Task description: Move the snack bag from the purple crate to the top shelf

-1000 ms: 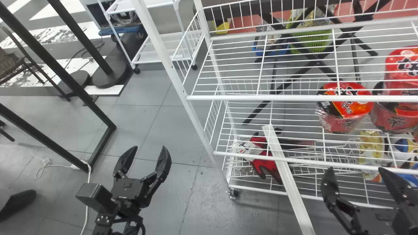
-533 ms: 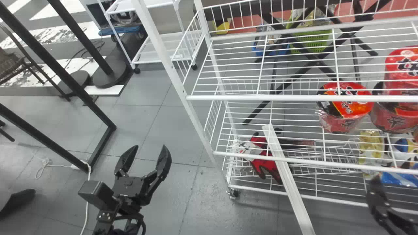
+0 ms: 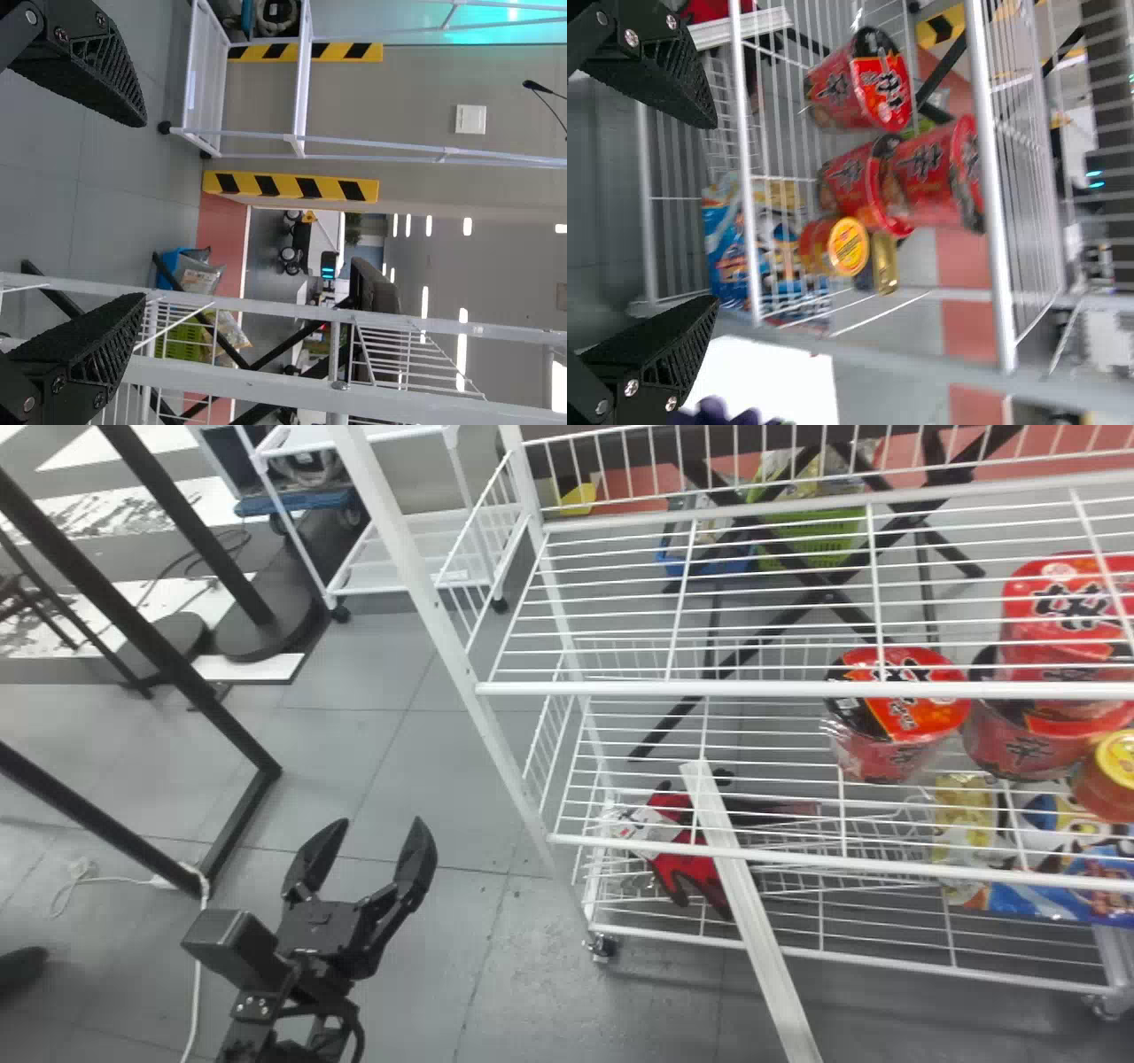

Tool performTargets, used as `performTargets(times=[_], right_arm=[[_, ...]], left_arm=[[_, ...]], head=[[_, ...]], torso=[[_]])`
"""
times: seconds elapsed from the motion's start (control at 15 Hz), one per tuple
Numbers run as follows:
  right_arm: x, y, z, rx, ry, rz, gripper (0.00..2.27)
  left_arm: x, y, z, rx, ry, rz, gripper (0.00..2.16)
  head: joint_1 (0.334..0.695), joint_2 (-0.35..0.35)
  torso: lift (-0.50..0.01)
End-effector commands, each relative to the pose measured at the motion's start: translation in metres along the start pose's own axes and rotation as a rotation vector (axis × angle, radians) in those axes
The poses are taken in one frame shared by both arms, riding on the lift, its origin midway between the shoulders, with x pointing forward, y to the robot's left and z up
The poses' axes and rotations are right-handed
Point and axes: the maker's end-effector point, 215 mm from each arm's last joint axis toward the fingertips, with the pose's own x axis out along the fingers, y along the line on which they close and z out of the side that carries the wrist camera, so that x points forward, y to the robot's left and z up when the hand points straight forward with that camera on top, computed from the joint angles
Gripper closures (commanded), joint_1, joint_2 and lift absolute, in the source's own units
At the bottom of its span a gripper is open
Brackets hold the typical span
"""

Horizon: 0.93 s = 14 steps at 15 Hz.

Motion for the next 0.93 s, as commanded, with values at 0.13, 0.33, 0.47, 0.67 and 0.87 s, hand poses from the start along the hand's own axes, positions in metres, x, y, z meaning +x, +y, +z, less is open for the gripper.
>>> performTargets(times=[0.13, 0.33, 0.47, 0.67, 0.87], right_arm=[[-0.027, -0.060, 0.003, 0.039, 0.086, -0.053, 0.12], [-0.050, -0.106, 0.017, 0.125, 0.139, -0.047, 0.12], [-0.065, -0.148, 0.023, 0.220, 0.175, -0.105, 0.13], [-0.079, -0.208, 0.066, 0.420, 0.024, -0.145, 0.13], [-0.063, -0.230, 0.022, 0.562, 0.080, -0.150, 0.12]], left_arm=[[0.007, -0.005, -0.006, -0.009, 0.007, -0.011, 0.13], [0.007, -0.007, -0.006, -0.011, 0.005, -0.012, 0.13], [0.008, -0.009, -0.007, -0.011, 0.006, -0.017, 0.13], [0.009, -0.016, -0.007, -0.009, 0.007, -0.028, 0.13], [0.011, -0.027, -0.008, -0.012, 0.006, -0.042, 0.13]], head=[[0.695, 0.192], [0.695, 0.140], [0.695, 0.094], [0.695, -0.027], [0.695, -0.170]], torso=[[-0.451], [-0.451], [-0.451], [-0.451], [-0.451]])
